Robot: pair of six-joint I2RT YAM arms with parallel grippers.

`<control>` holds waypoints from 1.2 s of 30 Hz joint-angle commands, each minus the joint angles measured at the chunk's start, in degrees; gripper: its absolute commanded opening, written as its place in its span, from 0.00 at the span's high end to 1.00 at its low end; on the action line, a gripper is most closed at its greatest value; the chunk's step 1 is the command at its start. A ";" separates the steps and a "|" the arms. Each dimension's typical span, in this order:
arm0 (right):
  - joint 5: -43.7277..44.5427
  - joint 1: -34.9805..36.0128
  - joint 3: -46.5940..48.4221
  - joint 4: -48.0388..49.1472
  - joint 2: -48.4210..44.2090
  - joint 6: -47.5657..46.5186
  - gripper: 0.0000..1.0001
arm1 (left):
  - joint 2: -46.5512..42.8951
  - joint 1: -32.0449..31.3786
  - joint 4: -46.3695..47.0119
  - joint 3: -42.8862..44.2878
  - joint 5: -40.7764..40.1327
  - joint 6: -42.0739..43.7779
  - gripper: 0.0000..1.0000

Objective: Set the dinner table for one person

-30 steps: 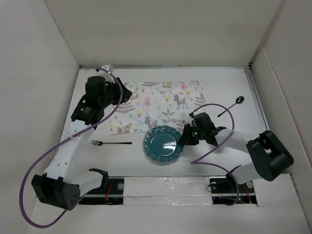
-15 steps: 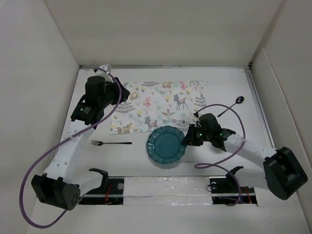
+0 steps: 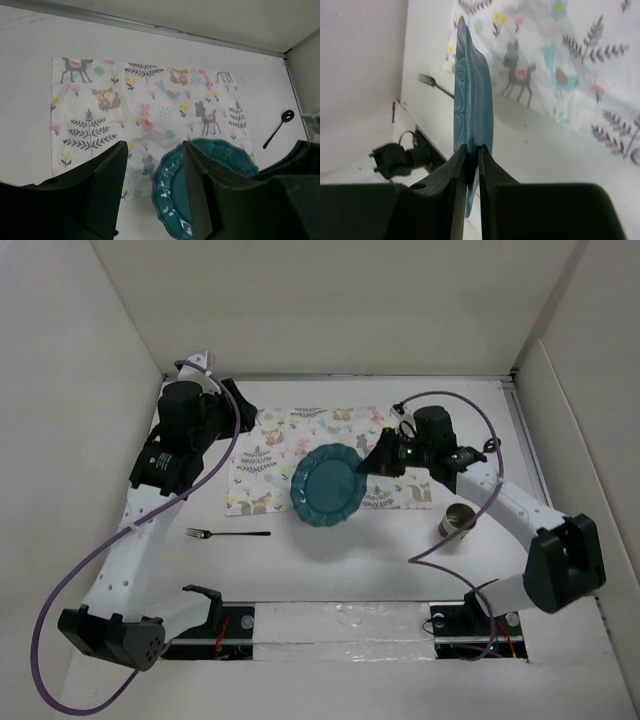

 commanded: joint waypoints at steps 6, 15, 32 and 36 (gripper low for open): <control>-6.71 -4.55 20.17 18.63 17.26 8.88 1.00 | -0.99 0.11 2.53 -1.78 3.04 1.13 0.54; -6.53 -6.23 29.06 24.00 29.32 16.80 1.00 | -1.96 0.11 4.37 -4.33 3.39 1.84 0.54; -2.40 -6.23 22.65 20.76 36.00 14.08 1.00 | -0.73 0.11 5.25 -7.94 4.00 1.49 0.54; -1.09 -6.23 20.54 17.94 36.27 11.70 1.00 | -0.73 0.11 5.34 -8.29 4.27 1.22 0.54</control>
